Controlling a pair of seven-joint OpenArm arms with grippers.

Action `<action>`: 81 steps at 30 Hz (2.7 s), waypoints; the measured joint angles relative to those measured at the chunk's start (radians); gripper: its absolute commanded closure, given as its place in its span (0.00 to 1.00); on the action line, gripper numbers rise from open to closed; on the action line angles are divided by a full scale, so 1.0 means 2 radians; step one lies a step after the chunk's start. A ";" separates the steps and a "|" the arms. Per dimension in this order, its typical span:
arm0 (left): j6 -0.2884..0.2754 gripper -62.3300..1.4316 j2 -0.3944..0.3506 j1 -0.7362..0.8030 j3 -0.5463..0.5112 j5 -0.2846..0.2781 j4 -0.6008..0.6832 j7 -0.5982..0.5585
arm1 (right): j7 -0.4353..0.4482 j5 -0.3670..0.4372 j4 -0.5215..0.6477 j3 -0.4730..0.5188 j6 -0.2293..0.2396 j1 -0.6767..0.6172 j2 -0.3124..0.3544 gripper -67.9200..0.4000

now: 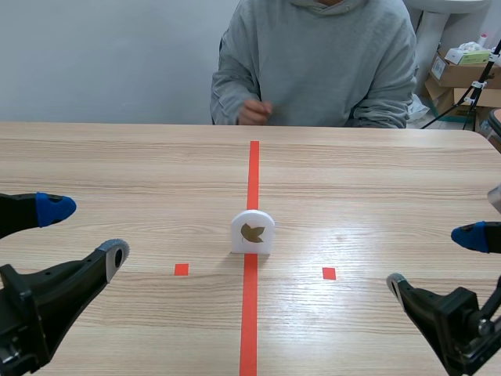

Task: Do the leaf sorting experiment

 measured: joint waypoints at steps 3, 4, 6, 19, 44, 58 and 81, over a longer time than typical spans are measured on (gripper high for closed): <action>0.000 0.18 0.000 0.000 0.000 0.000 0.000 0.000 | 0.000 0.000 0.000 0.000 0.000 0.000 0.000 0.15; 0.000 0.18 0.000 0.000 0.000 0.000 0.000 0.000 | 0.000 0.000 0.000 0.000 0.000 0.000 0.000 0.15; 0.000 0.18 0.000 0.000 0.000 0.000 0.000 0.000 | 0.000 0.000 0.000 0.000 0.000 0.000 0.000 0.15; 0.000 0.18 0.000 0.000 0.000 0.000 0.000 0.000 | 0.000 0.000 0.000 0.000 0.000 0.000 0.000 0.15; -0.026 0.18 0.000 -0.126 0.051 0.006 -0.090 0.028 | 0.000 0.000 0.000 0.000 0.000 0.000 0.000 0.15; -0.059 0.18 0.011 -0.426 0.288 0.055 -0.367 0.035 | -0.002 0.000 0.000 0.000 0.000 0.000 0.000 0.15; -0.054 0.18 0.166 -0.598 0.404 0.162 -0.579 0.035 | -0.002 0.000 0.000 0.000 0.000 0.000 0.000 0.15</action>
